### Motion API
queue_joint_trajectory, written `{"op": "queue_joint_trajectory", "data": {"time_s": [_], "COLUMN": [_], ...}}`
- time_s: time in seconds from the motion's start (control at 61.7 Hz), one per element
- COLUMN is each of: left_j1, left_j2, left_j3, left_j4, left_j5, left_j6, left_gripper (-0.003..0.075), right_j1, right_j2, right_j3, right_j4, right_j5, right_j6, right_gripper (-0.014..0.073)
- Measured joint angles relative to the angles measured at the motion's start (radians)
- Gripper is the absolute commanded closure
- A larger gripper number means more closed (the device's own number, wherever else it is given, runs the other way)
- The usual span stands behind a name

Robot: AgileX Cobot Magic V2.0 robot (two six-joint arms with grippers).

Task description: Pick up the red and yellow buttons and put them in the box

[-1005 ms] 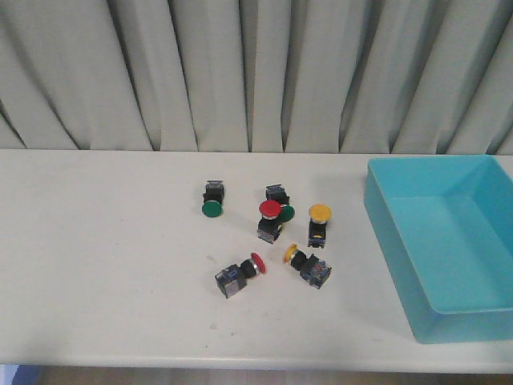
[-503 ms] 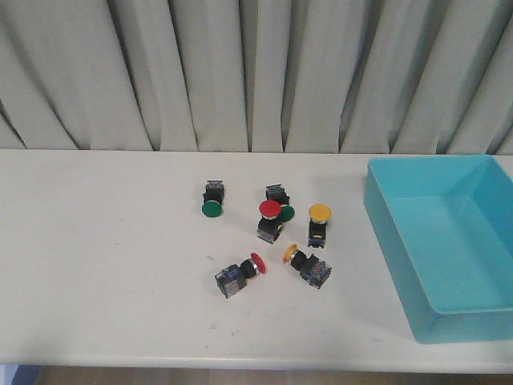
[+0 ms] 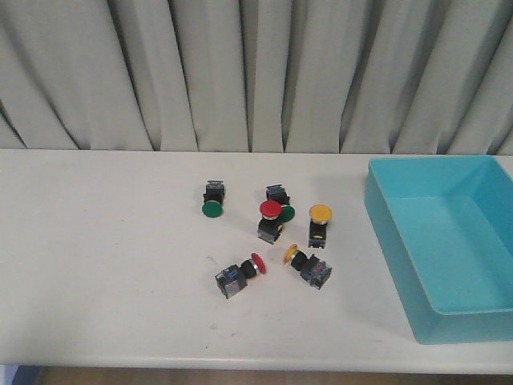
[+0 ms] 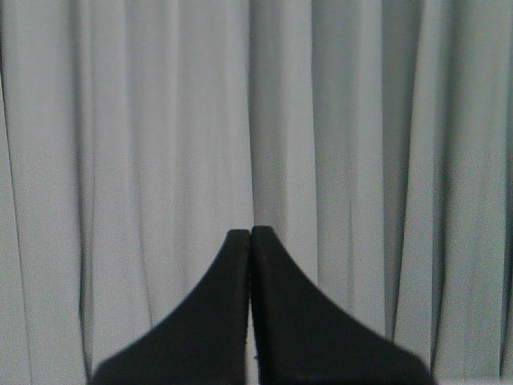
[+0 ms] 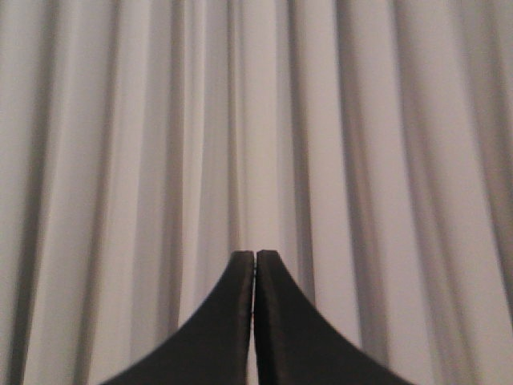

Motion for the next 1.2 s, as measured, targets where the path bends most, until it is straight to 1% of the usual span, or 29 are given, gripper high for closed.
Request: {"op": "queue_joint_trajectory", "data": {"time_s": [0.049, 0.097, 0.146, 0.227, 0.276, 0.357, 0.454, 0.616, 0.665, 0.713, 0.794, 0.843, 0.892, 0.908, 0.973, 1.038, 1.07, 1.119, 1.167, 1.2], "left_j1": [0.000, 0.000, 0.000, 0.000, 0.000, 0.000, 0.000, 0.000, -0.004, -0.013, -0.038, -0.057, -0.074, -0.082, -0.110, -0.147, -0.168, -0.202, -0.244, -0.272], "left_j2": [0.095, 0.193, 0.309, 0.468, 0.555, 0.665, 0.748, 0.852, 0.878, 0.895, 0.919, 0.938, 0.959, 0.969, 1.008, 1.053, 1.078, 1.118, 1.170, 1.207], "left_j3": [-0.123, -0.240, -0.369, -0.529, -0.606, -0.683, -0.714, -0.729, -0.741, -0.759, -0.803, -0.842, -0.879, -0.897, -0.957, -1.020, -1.051, -1.094, -1.146, -1.180], "left_j4": [0.036, 0.082, 0.112, 0.122, 0.121, 0.120, 0.119, 0.118, 0.116, 0.114, 0.113, 0.113, 0.113, 0.113, 0.113, 0.109, 0.104, 0.085, 0.062, 0.045], "left_j5": [-0.020, 0.001, 0.069, 0.235, 0.332, 0.420, 0.439, 0.443, 0.446, 0.455, 0.486, 0.506, 0.528, 0.539, 0.570, 0.597, 0.604, 0.615, 0.624, 0.634], "left_j6": [-0.009, -0.022, -0.045, -0.112, -0.150, -0.178, -0.188, -0.190, -0.191, -0.193, -0.193, -0.179, -0.150, -0.137, -0.103, -0.087, -0.084, -0.078, -0.072, -0.063], "left_gripper": [0.0726, 0.0726, 0.0726, 0.0726, 0.0726, 0.0726, 0.0726, 0.0724, 0.0717, 0.0702, 0.0641, 0.0587, 0.0507, 0.0484, 0.0356, 0.0230, 0.0176, 0.0119, 0.0078, 0.0066], "right_j1": [0.000, 0.000, 0.000, 0.023, 0.054, 0.106, 0.153, 0.159, 0.159, 0.159, 0.159, 0.159, 0.159, 0.159, 0.159, 0.159, 0.159, 0.159, 0.159, 0.159], "right_j2": [0.073, 0.172, 0.276, 0.429, 0.506, 0.592, 0.658, 0.706, 0.706, 0.706, 0.706, 0.706, 0.707, 0.709, 0.717, 0.732, 0.739, 0.751, 0.757, 0.759], "right_j3": [-0.109, -0.243, -0.369, -0.527, -0.587, -0.632, -0.638, -0.638, -0.638, -0.638, -0.638, -0.639, -0.640, -0.640, -0.642, -0.643, -0.643, -0.643, -0.643, -0.643], "right_j4": [0.004, 0.001, -0.012, -0.028, -0.031, -0.037, -0.037, -0.038, -0.040, -0.045, -0.056, -0.056, -0.056, -0.056, -0.063, -0.071, -0.073, -0.075, -0.077, -0.077], "right_j5": [-0.014, 0.057, 0.195, 0.417, 0.493, 0.550, 0.559, 0.576, 0.596, 0.604, 0.618, 0.640, 0.669, 0.684, 0.736, 0.782, 0.802, 0.822, 0.837, 0.845], "right_j6": [0.000, -0.001, -0.002, -0.004, -0.004, -0.004, -0.005, -0.005, -0.011, -0.030, -0.090, -0.111, -0.124, -0.126, -0.131, -0.133, -0.133, -0.133, -0.133, -0.133], "right_gripper": [0.0599, 0.0599, 0.0599, 0.0599, 0.0599, 0.0599, 0.0598, 0.0589, 0.0574, 0.0540, 0.0450, 0.0361, 0.0265, 0.0222, 0.0079, -0.0037, -0.0073, -0.0125, -0.0136, -0.0136]}}
